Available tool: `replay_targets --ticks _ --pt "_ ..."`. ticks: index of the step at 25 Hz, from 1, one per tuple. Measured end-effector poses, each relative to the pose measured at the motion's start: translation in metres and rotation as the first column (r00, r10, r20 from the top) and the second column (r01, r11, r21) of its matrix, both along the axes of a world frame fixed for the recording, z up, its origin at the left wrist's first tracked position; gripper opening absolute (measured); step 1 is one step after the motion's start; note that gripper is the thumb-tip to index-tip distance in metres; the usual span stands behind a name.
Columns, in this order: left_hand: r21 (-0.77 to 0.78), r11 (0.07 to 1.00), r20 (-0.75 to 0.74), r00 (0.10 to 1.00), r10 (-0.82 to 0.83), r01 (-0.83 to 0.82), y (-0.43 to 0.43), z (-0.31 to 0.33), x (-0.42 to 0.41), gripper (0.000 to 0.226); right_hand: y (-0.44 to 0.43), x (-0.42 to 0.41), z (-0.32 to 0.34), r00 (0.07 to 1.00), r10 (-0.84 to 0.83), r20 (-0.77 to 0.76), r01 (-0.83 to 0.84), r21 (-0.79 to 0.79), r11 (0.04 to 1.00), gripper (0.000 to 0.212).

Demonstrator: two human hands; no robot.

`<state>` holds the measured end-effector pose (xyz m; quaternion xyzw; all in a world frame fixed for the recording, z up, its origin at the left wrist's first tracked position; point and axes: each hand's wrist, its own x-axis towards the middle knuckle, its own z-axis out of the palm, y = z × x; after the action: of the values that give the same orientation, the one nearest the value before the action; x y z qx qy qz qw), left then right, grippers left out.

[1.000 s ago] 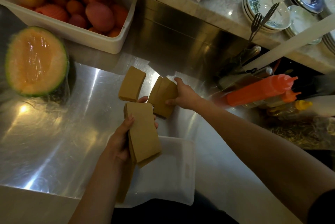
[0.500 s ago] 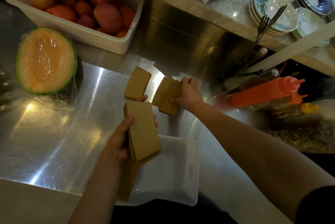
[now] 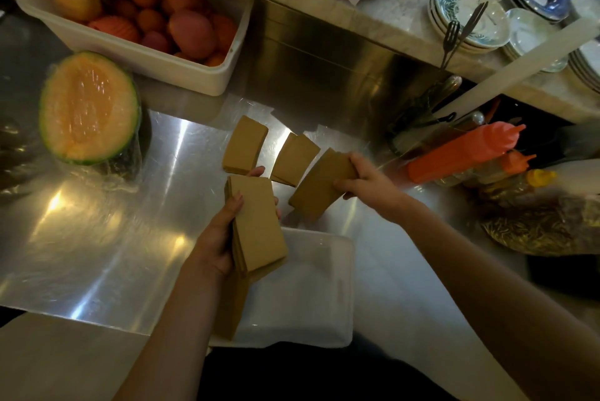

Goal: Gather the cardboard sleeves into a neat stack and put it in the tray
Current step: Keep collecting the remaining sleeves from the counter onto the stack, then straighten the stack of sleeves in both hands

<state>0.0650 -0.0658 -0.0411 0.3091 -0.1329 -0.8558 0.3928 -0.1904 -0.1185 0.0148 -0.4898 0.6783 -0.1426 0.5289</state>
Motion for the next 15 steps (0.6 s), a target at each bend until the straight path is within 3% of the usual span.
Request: replay_targets --ticks 8,12,15 --pt "0.015 1.000 0.111 0.994 -0.010 0.009 0.012 0.014 -0.008 0.097 0.026 0.014 0.086 0.972 0.197 0.130 -0.192 -0.054 0.980 0.044" --pt "0.128 0.992 0.122 0.992 -0.017 0.001 0.021 0.026 -0.017 0.116 0.040 0.041 0.097 0.933 0.349 0.085 -0.344 -0.069 0.937 0.043" --pt "0.145 0.989 0.143 0.989 -0.040 0.019 0.027 0.034 -0.018 0.117 0.050 0.058 0.099 0.900 0.434 -0.041 -0.436 -0.118 0.892 0.046"
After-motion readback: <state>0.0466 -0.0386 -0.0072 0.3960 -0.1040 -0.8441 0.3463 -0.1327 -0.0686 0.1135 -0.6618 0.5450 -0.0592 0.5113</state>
